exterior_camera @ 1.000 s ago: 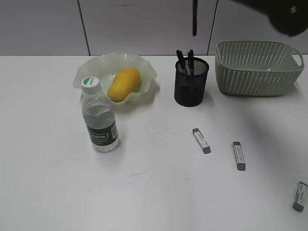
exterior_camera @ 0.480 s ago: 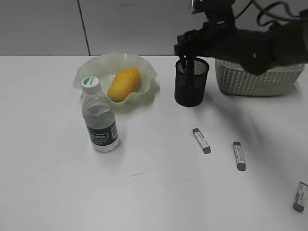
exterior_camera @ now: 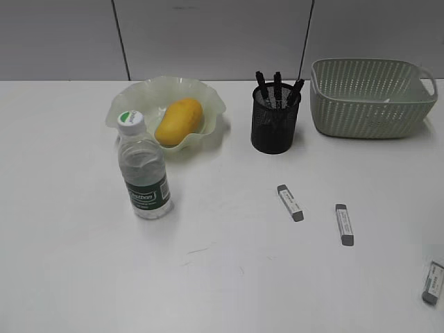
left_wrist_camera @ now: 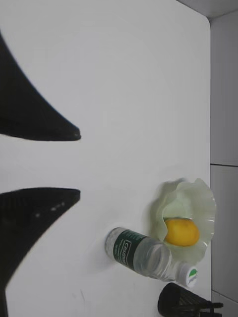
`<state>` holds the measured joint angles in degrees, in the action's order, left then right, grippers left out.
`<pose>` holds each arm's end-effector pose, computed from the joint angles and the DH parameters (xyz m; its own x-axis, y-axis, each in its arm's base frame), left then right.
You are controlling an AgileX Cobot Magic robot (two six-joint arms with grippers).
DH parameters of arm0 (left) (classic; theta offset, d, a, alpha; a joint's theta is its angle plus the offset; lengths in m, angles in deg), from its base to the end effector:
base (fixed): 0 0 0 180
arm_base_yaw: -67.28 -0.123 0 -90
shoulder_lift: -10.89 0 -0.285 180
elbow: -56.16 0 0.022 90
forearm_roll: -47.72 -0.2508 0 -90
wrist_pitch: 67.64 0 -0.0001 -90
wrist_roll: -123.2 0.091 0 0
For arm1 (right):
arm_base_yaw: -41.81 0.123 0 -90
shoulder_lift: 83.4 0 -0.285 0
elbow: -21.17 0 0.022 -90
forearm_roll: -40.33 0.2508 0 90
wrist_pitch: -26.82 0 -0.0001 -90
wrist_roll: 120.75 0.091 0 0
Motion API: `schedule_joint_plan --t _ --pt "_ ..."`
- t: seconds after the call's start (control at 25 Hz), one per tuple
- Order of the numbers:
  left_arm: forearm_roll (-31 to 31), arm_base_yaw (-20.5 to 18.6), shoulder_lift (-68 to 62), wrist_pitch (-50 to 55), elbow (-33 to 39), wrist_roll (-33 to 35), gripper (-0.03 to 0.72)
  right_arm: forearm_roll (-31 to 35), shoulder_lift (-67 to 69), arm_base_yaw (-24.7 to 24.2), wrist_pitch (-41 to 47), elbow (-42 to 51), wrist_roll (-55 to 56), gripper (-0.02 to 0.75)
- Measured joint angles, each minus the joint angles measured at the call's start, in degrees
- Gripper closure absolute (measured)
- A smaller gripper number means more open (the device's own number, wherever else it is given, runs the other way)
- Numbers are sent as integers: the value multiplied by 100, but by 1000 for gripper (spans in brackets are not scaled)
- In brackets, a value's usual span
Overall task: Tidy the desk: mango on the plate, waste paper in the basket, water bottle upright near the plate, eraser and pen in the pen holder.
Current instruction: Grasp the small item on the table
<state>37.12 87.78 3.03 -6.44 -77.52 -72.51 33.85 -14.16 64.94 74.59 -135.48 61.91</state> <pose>-0.0047 0.0174 0.2886 -0.4268 -0.0335 -0.9037 0.1328 0.9862 -0.0992 0.1947 0.0749 0.3304 -0.6958 -0.3295 -0.6382 -0.3631 0.9280 -0.0832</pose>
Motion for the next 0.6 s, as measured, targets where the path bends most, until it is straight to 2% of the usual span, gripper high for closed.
schedule_joint_plan --t 0.08,0.16,0.28,0.44,0.52,0.6 --pt "179 0 -235 -60 0 329 448 52 -998 0 1117 576 77 346" --pt "588 0 -730 -286 -100 869 448 165 -2249 0 1556 1195 104 351" --pt "1103 0 -1790 -1042 -451 1898 448 240 -3857 0 1599 1925 109 354" --pt "2116 18 -3823 -1659 -1483 3099 448 274 -5574 0 1344 2396 109 354" --pt "2526 241 -5103 -1764 -2239 3440 448 269 -6086 0 1291 2431 109 354" --pt "2604 715 -6306 -1825 -2966 3487 448 254 -6186 0 1240 2443 116 356"
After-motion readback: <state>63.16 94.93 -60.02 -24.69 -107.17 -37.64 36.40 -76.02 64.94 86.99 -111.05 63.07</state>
